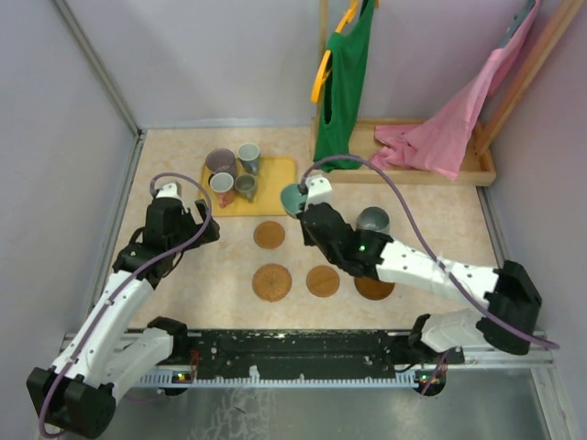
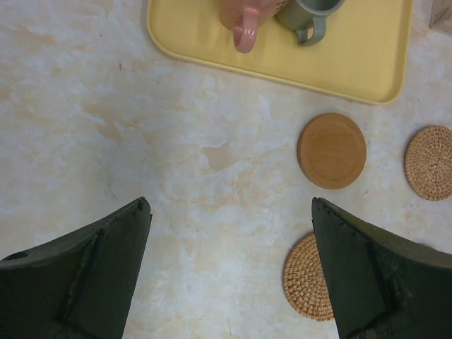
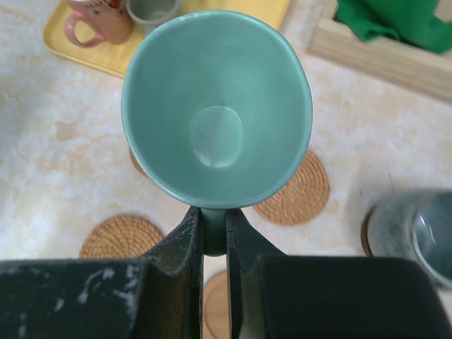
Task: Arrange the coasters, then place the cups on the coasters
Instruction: Place the cup on the coaster.
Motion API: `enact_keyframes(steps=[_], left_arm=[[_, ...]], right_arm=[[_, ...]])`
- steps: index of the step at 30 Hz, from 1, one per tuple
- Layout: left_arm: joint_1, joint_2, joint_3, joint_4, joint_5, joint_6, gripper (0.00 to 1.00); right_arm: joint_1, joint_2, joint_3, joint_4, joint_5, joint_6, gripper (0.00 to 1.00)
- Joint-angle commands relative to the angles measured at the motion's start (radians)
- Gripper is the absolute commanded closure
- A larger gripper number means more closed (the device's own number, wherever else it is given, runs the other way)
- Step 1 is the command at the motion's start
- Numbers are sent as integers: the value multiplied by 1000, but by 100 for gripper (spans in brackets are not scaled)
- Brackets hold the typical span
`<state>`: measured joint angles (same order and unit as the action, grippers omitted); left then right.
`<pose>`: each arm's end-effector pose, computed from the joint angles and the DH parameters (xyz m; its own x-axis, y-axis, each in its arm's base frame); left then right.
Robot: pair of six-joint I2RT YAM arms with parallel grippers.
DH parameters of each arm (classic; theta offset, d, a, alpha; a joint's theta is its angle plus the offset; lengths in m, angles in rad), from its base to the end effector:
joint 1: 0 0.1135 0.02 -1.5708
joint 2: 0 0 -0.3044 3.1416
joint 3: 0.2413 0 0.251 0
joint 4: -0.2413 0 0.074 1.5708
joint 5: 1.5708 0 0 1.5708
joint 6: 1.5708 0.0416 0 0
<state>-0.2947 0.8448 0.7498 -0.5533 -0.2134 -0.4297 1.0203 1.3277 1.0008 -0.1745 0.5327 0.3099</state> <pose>0.1534 -0.0374 0.3085 -0.5762 -0.2506 -0.7779 -0.1295 0.9678 -0.2158 0.1713 0.2388 0.3347 -0.3923 -0.1369 -0.9096 -0.4006 0.9156 0.0350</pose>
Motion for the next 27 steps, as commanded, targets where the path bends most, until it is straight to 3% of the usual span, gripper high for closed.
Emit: enact_keyframes(steps=[1,15,27], left_arm=[[5,18,-4,61,71,4,0],[3,13,-24,72,142,-8,0],[2,11,-25,73,149,-9,0]], right_arm=[[43,-153,-72,-93,154,166,100],[70,-494,-327,-429,288,457,100],[72,-559,-369,-526,293,522,100]])
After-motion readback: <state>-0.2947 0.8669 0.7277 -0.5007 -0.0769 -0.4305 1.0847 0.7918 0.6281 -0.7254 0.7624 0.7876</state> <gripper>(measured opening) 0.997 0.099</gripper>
